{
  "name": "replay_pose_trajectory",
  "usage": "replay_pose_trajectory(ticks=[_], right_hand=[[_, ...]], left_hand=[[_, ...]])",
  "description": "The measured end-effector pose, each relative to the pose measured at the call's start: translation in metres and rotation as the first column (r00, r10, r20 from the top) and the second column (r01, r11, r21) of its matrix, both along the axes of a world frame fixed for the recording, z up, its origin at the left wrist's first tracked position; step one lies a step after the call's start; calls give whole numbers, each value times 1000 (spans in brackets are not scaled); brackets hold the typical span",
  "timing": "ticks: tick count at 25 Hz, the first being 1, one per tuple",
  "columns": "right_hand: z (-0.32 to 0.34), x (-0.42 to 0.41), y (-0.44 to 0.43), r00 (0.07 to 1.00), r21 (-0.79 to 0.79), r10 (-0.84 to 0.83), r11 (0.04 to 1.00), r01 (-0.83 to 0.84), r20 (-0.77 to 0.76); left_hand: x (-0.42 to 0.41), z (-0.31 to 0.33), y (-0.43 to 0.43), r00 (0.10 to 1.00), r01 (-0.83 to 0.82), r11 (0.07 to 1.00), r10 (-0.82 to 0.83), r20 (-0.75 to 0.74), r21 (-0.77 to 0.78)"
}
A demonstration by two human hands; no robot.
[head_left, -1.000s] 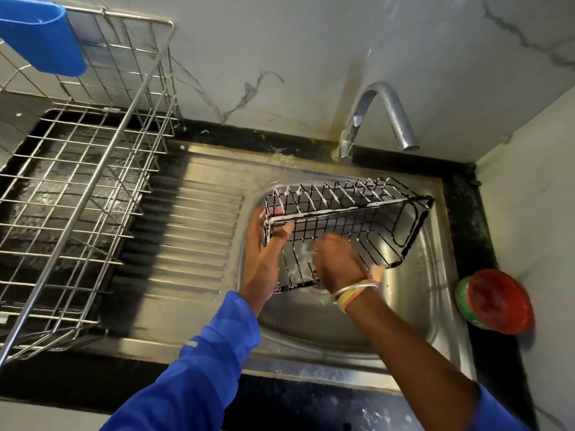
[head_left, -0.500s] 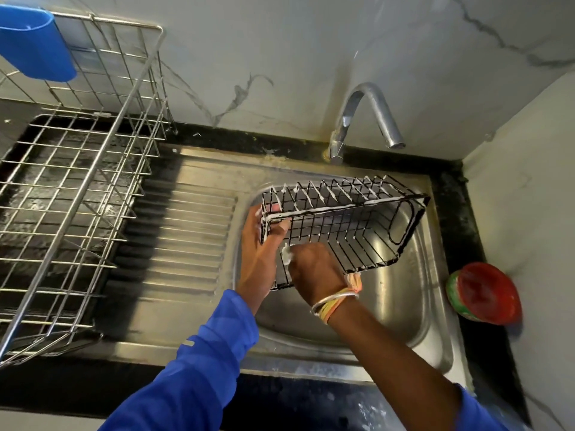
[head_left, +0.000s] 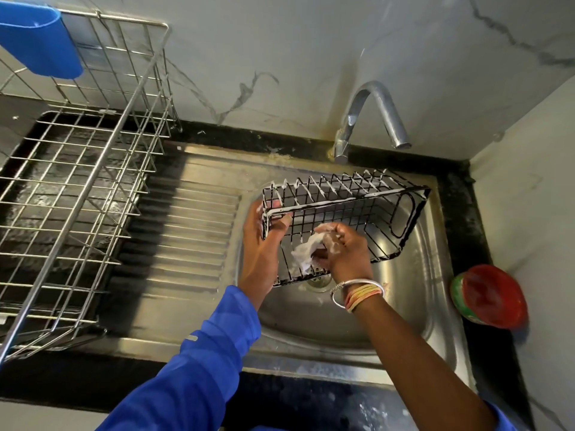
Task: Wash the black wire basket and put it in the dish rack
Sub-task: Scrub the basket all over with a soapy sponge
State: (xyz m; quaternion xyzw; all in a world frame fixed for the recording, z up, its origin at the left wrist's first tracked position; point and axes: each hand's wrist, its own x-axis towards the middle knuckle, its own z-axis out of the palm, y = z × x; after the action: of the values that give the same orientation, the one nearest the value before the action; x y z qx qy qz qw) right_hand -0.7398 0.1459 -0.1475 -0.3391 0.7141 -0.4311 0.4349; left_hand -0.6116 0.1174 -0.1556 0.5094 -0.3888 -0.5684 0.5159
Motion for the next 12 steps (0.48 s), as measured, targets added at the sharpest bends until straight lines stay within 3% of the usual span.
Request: replay_pose_trajectory(ticks=[6,8,9,11,12], right_hand=[[2,2,-6,990,1,-133,991,133,35],[2,7,-1,989,-22,10,1000,-13,-146],[-1,8,3,923,-28,157,984,-178,-351],[-2,11,15,565,155,416,878,-452,-712],[-1,12,18,395,259,468,840,-478,-791]], left_hand=[[1,-6,-3,1000,-24,1000,24,-1,12],[1,-7,-4,1000,-19,1000,19,5,10],[-1,-7,-4,1000,-19,1000,19,5,12],[-2,-9,-3,1000,-27,999,27,-2,28],[-2,-10,-4,999,-31,999,31,-10,32]])
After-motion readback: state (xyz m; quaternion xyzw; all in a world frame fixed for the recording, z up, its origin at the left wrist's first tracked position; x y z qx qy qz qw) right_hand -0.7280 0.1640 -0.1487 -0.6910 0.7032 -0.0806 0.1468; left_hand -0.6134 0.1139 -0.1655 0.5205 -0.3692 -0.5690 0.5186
